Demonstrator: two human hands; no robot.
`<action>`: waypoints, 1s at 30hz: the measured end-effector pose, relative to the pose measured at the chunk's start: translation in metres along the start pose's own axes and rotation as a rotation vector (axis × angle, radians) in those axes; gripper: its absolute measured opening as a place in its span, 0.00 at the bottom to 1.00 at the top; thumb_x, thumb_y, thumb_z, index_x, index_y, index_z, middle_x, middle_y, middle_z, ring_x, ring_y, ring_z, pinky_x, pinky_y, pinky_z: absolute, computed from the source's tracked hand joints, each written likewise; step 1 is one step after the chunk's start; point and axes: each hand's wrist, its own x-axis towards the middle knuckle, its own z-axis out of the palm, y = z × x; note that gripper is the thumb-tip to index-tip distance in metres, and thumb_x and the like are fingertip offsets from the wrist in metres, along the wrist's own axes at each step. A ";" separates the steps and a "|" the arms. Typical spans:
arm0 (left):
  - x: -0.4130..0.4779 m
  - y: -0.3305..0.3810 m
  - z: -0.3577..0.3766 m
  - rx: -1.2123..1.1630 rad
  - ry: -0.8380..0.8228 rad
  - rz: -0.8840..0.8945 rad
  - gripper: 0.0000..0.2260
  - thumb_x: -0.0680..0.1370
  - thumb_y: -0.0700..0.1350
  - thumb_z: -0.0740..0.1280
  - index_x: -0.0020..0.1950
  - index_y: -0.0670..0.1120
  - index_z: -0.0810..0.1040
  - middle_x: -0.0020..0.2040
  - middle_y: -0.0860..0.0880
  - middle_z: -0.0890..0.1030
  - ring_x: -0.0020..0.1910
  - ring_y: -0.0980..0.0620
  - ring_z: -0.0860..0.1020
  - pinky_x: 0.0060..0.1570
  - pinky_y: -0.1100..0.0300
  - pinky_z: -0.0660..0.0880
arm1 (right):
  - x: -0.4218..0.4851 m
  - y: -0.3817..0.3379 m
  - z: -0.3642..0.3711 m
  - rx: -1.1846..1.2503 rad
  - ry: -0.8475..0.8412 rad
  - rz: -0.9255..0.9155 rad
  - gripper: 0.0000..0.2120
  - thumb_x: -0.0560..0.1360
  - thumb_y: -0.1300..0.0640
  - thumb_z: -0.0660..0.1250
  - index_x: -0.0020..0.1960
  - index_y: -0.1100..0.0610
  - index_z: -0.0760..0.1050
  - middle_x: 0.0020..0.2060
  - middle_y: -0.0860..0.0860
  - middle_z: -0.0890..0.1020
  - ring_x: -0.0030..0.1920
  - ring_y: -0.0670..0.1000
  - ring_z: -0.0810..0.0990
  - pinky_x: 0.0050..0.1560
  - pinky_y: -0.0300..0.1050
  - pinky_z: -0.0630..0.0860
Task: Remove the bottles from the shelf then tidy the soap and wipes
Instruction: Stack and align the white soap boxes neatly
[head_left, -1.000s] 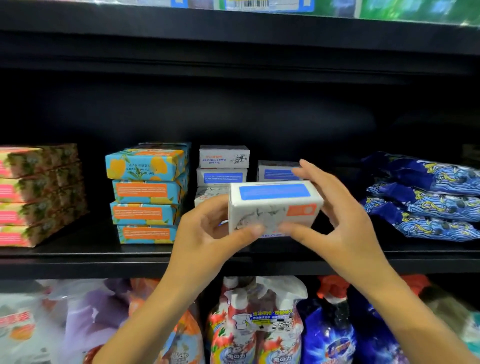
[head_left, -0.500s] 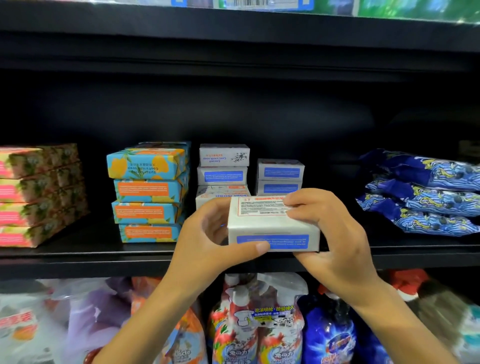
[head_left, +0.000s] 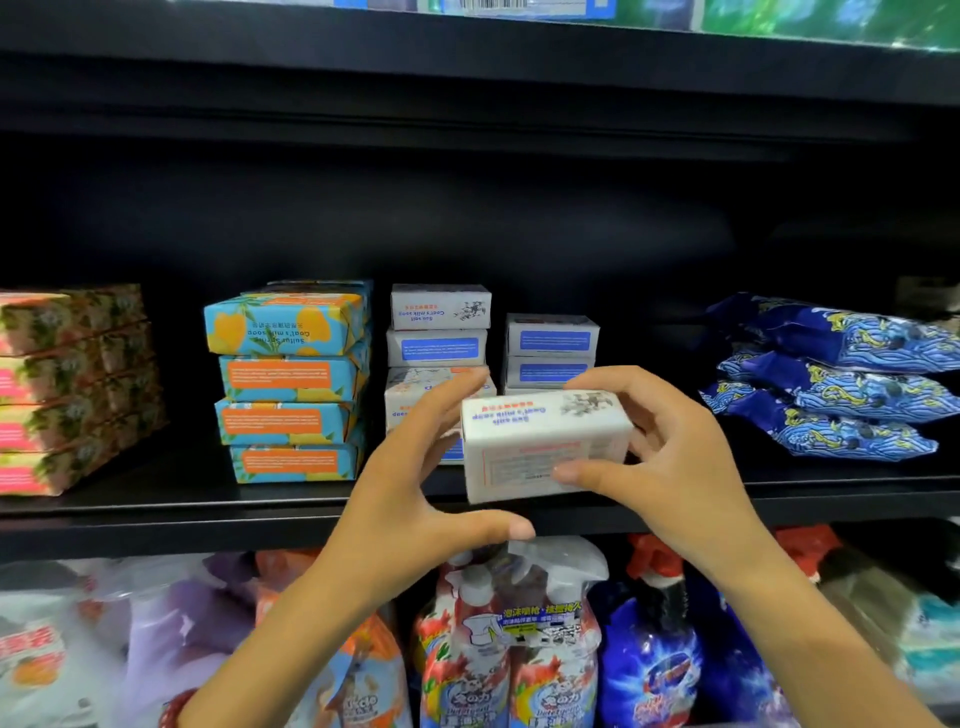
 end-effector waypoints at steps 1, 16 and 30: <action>0.000 0.002 -0.001 -0.056 -0.011 -0.056 0.42 0.59 0.56 0.79 0.70 0.58 0.66 0.66 0.61 0.73 0.67 0.60 0.71 0.63 0.60 0.71 | -0.002 0.001 0.001 -0.075 0.032 -0.056 0.23 0.61 0.64 0.79 0.51 0.50 0.75 0.48 0.41 0.80 0.52 0.42 0.79 0.46 0.33 0.76; 0.006 0.006 0.000 -0.157 0.046 -0.008 0.31 0.57 0.45 0.80 0.58 0.49 0.75 0.55 0.53 0.81 0.57 0.54 0.79 0.53 0.61 0.77 | -0.004 0.022 -0.011 -0.337 -0.211 -0.259 0.40 0.63 0.45 0.76 0.71 0.53 0.65 0.68 0.46 0.66 0.70 0.45 0.64 0.65 0.32 0.63; -0.010 -0.043 -0.012 0.607 0.243 0.006 0.19 0.70 0.63 0.65 0.51 0.52 0.79 0.46 0.59 0.81 0.47 0.61 0.79 0.44 0.60 0.77 | 0.032 0.026 0.004 -0.160 0.062 -0.137 0.31 0.62 0.47 0.77 0.62 0.48 0.71 0.58 0.44 0.75 0.60 0.41 0.75 0.53 0.31 0.74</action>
